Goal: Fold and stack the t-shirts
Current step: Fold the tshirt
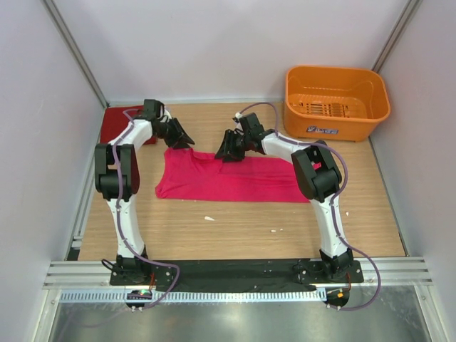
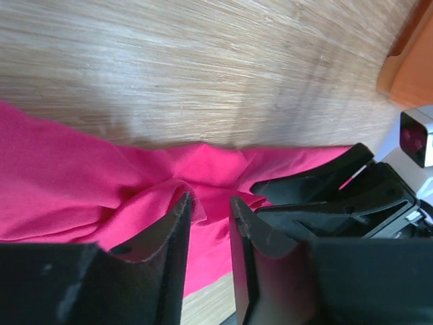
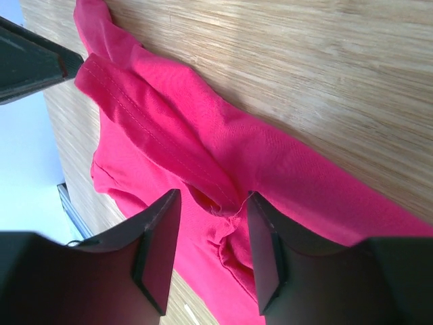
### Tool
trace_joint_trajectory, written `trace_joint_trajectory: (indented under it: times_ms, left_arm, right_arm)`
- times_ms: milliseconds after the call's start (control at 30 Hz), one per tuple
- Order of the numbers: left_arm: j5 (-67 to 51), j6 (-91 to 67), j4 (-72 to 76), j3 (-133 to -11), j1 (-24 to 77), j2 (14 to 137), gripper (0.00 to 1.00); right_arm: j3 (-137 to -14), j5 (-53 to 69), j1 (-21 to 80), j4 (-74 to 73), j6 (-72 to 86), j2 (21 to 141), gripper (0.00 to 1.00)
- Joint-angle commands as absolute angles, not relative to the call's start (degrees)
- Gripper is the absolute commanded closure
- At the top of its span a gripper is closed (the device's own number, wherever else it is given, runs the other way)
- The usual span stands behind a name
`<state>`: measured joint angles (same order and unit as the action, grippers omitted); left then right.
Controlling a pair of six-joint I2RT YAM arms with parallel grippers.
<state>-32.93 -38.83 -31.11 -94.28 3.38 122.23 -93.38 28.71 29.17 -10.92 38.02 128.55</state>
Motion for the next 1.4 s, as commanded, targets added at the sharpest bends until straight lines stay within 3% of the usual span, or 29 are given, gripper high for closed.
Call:
trace_joint_trajectory:
  times_ms: [0, 133, 200, 300, 367, 1000, 1033, 1133, 1233, 1367]
  left_arm:
    - [-32.2, -37.1, -33.5, -97.3, 3.5, 123.2, 0.71]
    - [-31.7, -36.3, -35.1, -97.7, 3.5, 123.2, 0.85]
    - [-31.4, -35.6, -35.9, -97.7, 3.5, 123.0, 1.00]
    - [-30.3, -34.8, -37.2, -96.9, 3.5, 121.6, 1.00]
    - [-29.6, -34.5, -38.3, -95.7, 3.4, 119.7, 1.00]
    - [-27.8, -37.4, -38.9, -78.1, 3.5, 102.9, 1.00]
    - [-27.8, -37.4, -38.0, -77.7, 3.4, 103.0, 0.96]
    - [-28.5, -37.3, -35.8, -78.3, 3.5, 104.6, 0.62]
    - [-27.7, -37.2, -34.1, -81.5, 3.4, 107.1, 0.52]
    - [-27.5, -36.0, -35.2, -88.6, 3.5, 113.9, 0.50]
  right_arm:
    - [-95.7, 30.2, 29.5, -10.4, 37.4, 128.7, 0.54]
    - [-95.2, 30.8, 29.5, -10.8, 37.0, 128.2, 0.62]
    - [-95.2, 31.0, 29.5, -11.1, 36.4, 128.0, 0.70]
    - [-95.3, 31.0, 29.5, -11.5, 35.9, 127.6, 0.83]
    - [-95.4, 30.9, 29.5, -12.0, 35.9, 127.4, 0.86]
    - [-95.7, 29.8, 29.4, -14.3, 33.1, 127.1, 0.86]
    - [-95.6, 29.7, 29.4, -14.1, 33.1, 127.0, 0.86]
    - [-95.5, 30.1, 29.4, -14.2, 33.2, 127.0, 0.86]
    - [-95.3, 30.0, 29.4, -14.2, 33.2, 126.9, 0.86]
    - [-95.0, 30.0, 29.4, -14.2, 33.3, 126.7, 0.86]
